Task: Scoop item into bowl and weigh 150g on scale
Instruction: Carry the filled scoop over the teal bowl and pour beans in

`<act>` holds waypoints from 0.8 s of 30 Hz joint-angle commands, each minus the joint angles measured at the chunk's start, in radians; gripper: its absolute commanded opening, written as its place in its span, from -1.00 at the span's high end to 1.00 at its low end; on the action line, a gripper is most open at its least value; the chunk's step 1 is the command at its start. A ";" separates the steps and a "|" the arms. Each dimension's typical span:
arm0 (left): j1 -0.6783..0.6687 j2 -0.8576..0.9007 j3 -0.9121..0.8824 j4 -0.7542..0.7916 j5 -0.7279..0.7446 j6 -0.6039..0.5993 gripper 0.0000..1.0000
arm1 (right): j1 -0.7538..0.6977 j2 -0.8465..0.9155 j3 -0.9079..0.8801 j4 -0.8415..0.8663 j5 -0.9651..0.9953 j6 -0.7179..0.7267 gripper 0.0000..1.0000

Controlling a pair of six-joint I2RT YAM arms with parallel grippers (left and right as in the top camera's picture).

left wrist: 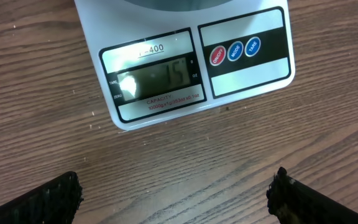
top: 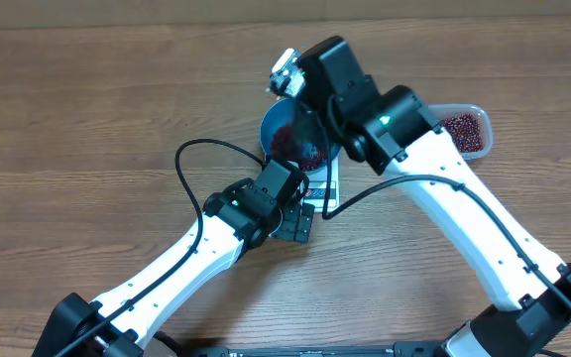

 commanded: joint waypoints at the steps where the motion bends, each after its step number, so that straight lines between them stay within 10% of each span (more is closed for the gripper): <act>1: -0.001 0.000 -0.005 0.001 -0.003 0.020 -0.99 | 0.042 -0.018 0.028 -0.002 0.115 -0.051 0.92; 17: -0.001 0.000 -0.005 0.000 -0.003 0.020 -0.99 | 0.028 -0.018 0.028 -0.021 0.149 0.029 0.93; 24: -0.001 0.000 -0.005 -0.003 -0.003 0.020 -0.99 | -0.161 -0.018 0.028 -0.078 -0.138 0.171 0.93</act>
